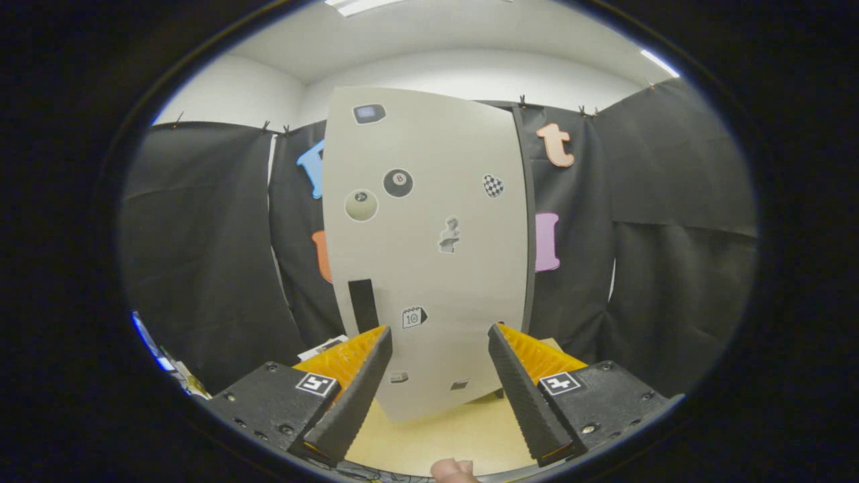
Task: Open the shoe cabinet door, grab the shoes and put them into the shoe cabinet, then close the shoe cabinet door.
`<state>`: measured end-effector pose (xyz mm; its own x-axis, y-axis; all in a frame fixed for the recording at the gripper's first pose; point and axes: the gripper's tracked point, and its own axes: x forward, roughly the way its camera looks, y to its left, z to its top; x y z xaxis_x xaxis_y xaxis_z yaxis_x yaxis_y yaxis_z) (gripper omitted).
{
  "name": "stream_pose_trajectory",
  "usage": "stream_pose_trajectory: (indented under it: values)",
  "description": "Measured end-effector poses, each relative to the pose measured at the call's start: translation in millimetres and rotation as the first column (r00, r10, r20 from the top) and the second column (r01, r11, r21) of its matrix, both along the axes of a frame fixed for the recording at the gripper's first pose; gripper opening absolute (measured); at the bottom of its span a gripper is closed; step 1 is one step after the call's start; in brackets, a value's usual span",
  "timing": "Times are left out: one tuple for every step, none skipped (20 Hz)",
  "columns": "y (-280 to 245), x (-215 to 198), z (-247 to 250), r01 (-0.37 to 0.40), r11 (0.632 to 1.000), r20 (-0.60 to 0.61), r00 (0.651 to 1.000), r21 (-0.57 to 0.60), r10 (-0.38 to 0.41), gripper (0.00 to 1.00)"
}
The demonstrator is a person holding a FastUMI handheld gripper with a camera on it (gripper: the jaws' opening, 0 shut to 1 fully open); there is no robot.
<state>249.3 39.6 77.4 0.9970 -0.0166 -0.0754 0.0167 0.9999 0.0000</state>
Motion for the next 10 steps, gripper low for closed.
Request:
stream_pose_trajectory:
  values:
    - [2.7, -0.1, 1.5, -0.002, 1.000, 0.002, 1.000, -0.002, 0.002, 0.95]
    - [6.6, 0.4, 1.3, -0.004, 1.000, 0.004, 1.000, -0.005, 0.004, 0.95]
    - [10.1, 1.4, 1.4, -0.008, 1.000, 0.003, 1.000, -0.008, 0.008, 0.95]
    - [15.9, 2.4, 0.8, -0.014, 1.000, 0.003, 1.000, -0.013, 0.014, 0.95]
    - [19.1, 3.0, 0.7, -0.017, 1.000, 0.005, 1.000, -0.019, 0.017, 0.95]
    - [19.8, 3.6, 1.1, -0.021, 0.999, 0.009, 1.000, -0.026, 0.021, 0.95]
    - [22.0, 3.7, 0.9, -0.023, 0.999, 0.013, 1.000, -0.033, 0.023, 0.95]
    - [23.1, 2.4, -0.2, -0.026, 0.999, 0.019, 0.999, -0.036, 0.027, 0.95]
    - [24.6, 3.4, -1.2, -0.029, 0.999, 0.018, 0.999, -0.040, 0.030, 0.95]
    - [25.1, 6.2, -2.8, -0.031, 0.999, 0.019, 0.999, -0.042, 0.032, 0.95]
